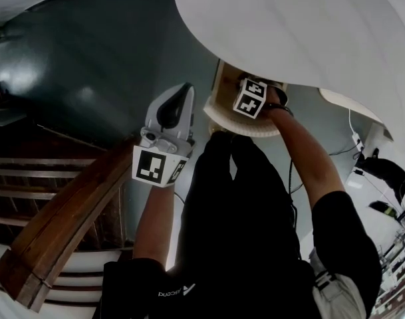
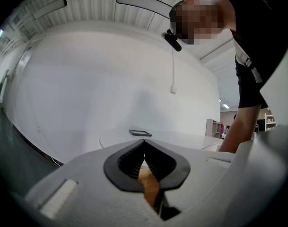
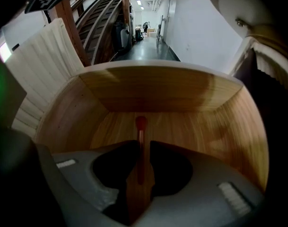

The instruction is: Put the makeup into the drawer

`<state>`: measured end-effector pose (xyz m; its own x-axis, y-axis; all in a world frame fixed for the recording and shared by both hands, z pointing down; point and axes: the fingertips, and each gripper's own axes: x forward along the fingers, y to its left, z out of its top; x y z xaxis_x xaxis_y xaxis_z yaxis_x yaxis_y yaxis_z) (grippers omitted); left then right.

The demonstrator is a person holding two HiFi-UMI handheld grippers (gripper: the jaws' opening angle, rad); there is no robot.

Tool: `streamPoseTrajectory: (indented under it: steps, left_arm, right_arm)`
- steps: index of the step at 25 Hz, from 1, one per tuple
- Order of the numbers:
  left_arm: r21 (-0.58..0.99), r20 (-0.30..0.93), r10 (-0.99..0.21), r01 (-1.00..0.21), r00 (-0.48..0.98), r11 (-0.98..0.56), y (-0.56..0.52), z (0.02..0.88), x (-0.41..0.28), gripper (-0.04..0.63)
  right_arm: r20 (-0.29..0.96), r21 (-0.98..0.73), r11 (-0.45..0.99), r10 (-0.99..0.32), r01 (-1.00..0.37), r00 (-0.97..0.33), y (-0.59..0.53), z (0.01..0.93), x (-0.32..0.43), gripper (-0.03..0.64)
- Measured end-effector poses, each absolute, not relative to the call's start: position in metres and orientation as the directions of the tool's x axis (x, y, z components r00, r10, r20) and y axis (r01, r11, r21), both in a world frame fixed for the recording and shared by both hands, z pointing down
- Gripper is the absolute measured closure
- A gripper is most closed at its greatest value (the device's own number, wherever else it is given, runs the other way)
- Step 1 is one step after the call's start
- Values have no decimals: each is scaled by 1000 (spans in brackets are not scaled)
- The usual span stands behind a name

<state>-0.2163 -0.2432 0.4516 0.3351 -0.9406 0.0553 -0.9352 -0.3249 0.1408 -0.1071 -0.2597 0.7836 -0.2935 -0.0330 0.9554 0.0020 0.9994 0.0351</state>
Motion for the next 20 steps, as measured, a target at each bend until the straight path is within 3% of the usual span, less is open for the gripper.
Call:
streamPoseTrajectory:
  steps: [20]
  left_arm:
    - [129,19,-923,-917,384,-378,-244,421,-184,584]
  right_arm:
    - [838,140,990,-133,-27,-529,-232,631,-105,535]
